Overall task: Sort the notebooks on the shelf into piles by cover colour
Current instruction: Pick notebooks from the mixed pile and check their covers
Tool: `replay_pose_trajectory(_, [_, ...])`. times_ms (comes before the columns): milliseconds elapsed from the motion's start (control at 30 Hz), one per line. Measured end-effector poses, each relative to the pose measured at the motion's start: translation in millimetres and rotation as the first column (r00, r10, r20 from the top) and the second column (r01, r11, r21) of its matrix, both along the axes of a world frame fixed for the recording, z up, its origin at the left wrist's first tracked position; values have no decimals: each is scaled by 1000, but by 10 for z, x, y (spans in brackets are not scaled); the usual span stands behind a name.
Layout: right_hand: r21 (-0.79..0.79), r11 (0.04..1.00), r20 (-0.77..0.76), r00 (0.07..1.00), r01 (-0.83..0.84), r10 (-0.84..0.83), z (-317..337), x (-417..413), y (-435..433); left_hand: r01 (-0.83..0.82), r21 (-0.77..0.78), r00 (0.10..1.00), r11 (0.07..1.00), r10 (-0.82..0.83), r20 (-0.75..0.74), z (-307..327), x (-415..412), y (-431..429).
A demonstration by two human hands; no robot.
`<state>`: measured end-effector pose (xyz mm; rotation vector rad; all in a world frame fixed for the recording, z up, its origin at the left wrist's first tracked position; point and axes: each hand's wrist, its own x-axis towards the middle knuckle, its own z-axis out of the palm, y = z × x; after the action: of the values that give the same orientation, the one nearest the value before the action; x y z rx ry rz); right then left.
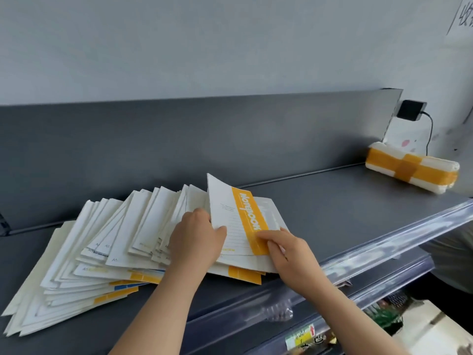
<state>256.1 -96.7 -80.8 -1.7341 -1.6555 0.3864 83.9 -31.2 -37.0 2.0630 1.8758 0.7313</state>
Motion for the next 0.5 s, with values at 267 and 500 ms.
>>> replay_pose_trajectory(267, [-7, 999, 120, 992, 41, -40, -11, -1, 25, -46, 13, 989, 999, 44, 145, 73, -115, -70])
replay_pose_trajectory(500, [-25, 999, 113, 993, 47, -44, -13, 41, 71, -44, -43, 979, 998, 51, 195, 19, -178, -114])
